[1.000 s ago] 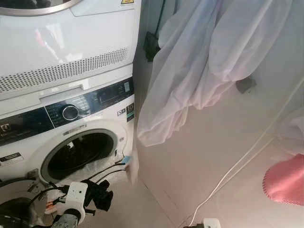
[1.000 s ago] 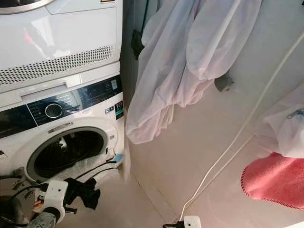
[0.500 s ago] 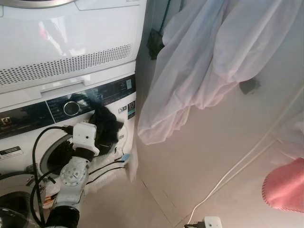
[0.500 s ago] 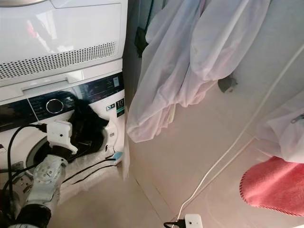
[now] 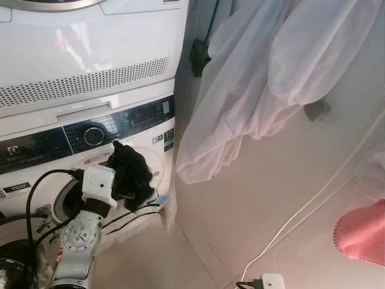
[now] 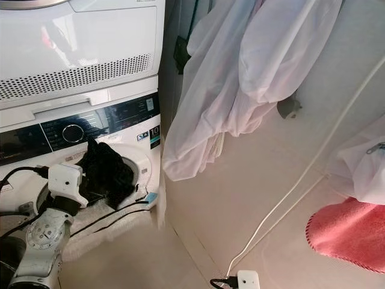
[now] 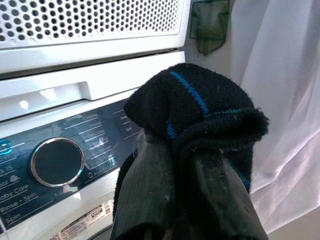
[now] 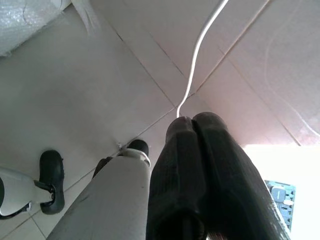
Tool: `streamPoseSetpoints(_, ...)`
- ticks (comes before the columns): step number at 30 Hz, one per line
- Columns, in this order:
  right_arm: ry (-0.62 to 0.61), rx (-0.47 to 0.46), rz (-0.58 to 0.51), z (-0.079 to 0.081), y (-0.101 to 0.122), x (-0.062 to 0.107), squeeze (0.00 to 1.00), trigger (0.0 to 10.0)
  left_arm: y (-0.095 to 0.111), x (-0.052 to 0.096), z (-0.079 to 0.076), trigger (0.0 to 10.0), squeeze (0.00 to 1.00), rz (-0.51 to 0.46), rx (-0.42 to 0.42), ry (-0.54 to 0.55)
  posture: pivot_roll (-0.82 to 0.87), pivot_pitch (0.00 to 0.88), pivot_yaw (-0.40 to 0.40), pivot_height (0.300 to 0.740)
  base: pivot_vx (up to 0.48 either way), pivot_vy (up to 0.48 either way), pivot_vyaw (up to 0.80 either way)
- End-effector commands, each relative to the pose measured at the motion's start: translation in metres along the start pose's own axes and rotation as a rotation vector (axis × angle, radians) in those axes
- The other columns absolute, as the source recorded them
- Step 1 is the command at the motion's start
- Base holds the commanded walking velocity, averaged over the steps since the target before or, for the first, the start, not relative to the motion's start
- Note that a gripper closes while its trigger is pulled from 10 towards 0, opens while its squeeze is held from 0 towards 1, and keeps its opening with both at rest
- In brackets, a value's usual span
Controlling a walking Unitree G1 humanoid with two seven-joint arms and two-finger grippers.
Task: Clothes washing
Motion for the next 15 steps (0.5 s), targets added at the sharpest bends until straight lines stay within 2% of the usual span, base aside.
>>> streamPoseSetpoints(1,-0.019,-0.025,-0.003,-0.0039,-0.0009,0.0008,0.00,10.0,0.0044,-0.0039,-0.0039,10.0,0.00,-0.012,0.019,-0.009,0.20,0.000,-0.151,0.740,0.000,0.000,0.00)
streamPoseSetpoints(15,-0.008,-0.005,0.024,-0.0018,-0.0035,0.0006,0.00,10.0,0.0062,-0.0102,-0.0041,10.0,0.00,0.006,0.032,-0.005,0.20,0.000,-0.143,0.740,0.000,0.000,0.00)
Point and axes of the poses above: a point about 5 cm out from each wrist's last joint towards the gripper, its own x axis pointing back from the gripper into the wrist, its own y axis along the axis of the wrist's last joint, z = x × y, the point moved 1 cm from there along -x, pointing out of the wrist towards the gripper, and after that the axes turned 5 degrees about x, right-handed, at the moved point
